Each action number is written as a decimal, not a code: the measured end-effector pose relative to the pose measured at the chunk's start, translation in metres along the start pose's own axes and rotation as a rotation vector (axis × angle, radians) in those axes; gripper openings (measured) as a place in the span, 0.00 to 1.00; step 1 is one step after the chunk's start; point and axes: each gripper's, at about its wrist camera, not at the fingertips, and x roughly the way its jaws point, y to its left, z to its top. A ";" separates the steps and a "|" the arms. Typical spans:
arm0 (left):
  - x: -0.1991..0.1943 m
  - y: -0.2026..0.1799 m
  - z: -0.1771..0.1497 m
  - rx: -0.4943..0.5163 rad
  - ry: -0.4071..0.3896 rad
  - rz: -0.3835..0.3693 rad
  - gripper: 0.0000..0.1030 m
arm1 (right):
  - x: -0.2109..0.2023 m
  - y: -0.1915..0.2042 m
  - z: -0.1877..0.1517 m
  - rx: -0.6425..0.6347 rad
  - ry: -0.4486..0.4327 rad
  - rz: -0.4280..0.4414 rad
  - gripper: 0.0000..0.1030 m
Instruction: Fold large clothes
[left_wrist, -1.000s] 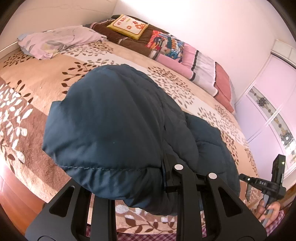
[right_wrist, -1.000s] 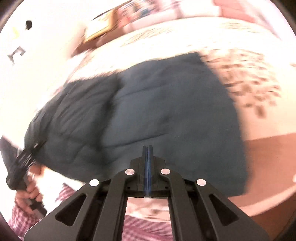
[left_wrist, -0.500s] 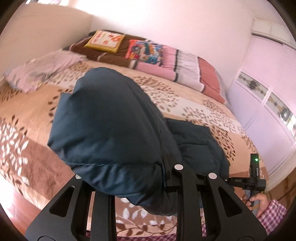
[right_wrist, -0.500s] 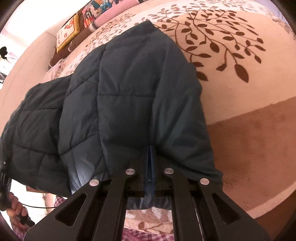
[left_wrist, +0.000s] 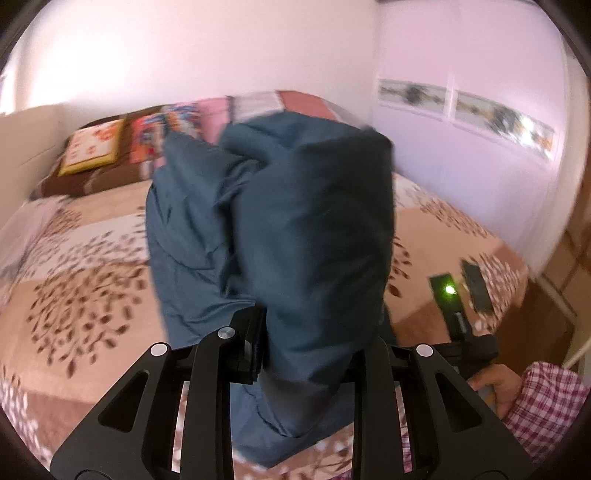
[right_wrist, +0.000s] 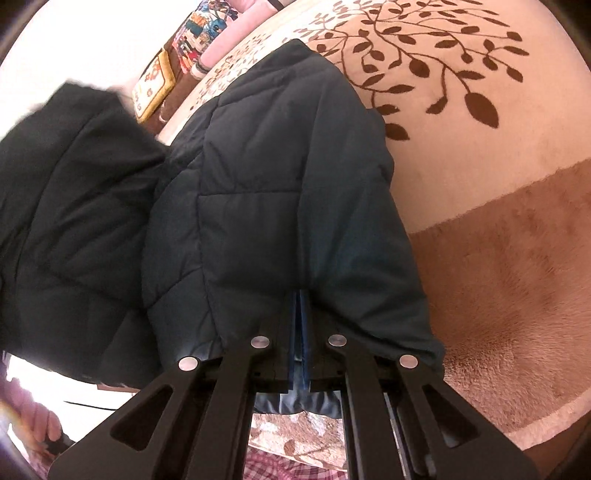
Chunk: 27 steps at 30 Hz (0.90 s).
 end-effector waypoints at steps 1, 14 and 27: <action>0.011 -0.011 0.000 0.018 0.018 -0.019 0.22 | -0.001 -0.002 -0.001 0.002 0.001 0.007 0.06; 0.081 -0.081 -0.033 0.137 0.160 -0.098 0.24 | -0.002 -0.029 -0.004 0.035 0.008 0.092 0.04; 0.103 -0.097 -0.066 0.180 0.210 -0.112 0.25 | -0.061 -0.087 -0.025 0.087 -0.054 0.076 0.00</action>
